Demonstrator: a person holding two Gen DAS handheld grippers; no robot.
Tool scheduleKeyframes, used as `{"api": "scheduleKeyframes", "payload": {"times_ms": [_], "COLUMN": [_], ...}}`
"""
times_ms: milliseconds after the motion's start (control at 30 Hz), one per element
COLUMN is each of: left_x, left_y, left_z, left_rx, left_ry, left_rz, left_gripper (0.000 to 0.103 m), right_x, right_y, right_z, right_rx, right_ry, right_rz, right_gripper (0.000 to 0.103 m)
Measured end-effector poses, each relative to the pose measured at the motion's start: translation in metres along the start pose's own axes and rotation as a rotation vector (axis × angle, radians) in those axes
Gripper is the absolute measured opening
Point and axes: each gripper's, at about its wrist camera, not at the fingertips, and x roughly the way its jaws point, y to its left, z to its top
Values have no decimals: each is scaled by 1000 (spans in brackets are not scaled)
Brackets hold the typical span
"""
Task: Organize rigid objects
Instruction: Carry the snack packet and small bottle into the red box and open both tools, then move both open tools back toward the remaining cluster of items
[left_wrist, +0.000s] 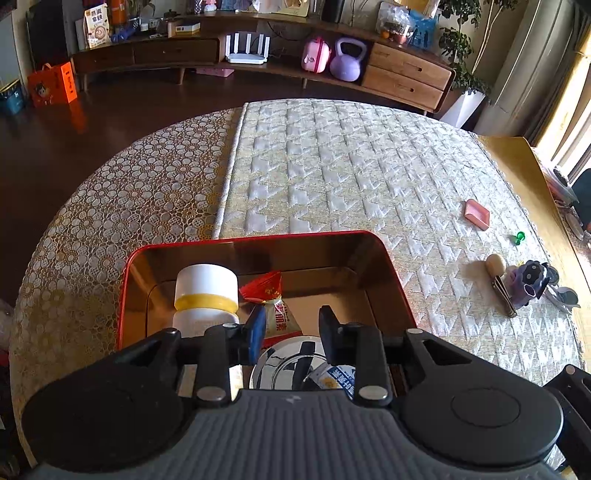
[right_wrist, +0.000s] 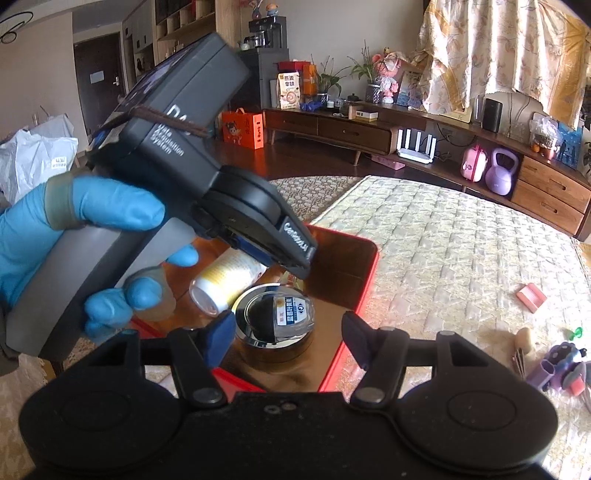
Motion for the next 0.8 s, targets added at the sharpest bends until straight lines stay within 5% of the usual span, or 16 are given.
{"api": "scheduleKeyframes", "payload": {"times_ms": [433, 500, 567, 600, 800], "left_x": [-58, -65, -73, -77, -93], "left_y": [-35, -44, -54, -58, -82], "left_z": [-23, -28, -35, -38, -56], "left_rx": [33, 45, 70, 80, 99], "left_ry": [-81, -92, -116, -130, -154], "left_rz": [-18, -24, -17, -12, -24], "left_gripper": [31, 37, 60, 64, 67], "right_x": [-63, -71, -80, -85, -108], "right_y": [-35, -43, -50, -53, -74], "right_z": [-11, -15, -20, -24, -45], "right_rx": [128, 153, 177, 186, 225], "right_ry": [-62, -67, -73, -77, -91], "right_rz": [-24, -32, -37, -40, -75], "right_gripper": [72, 72, 74, 75, 84]}}
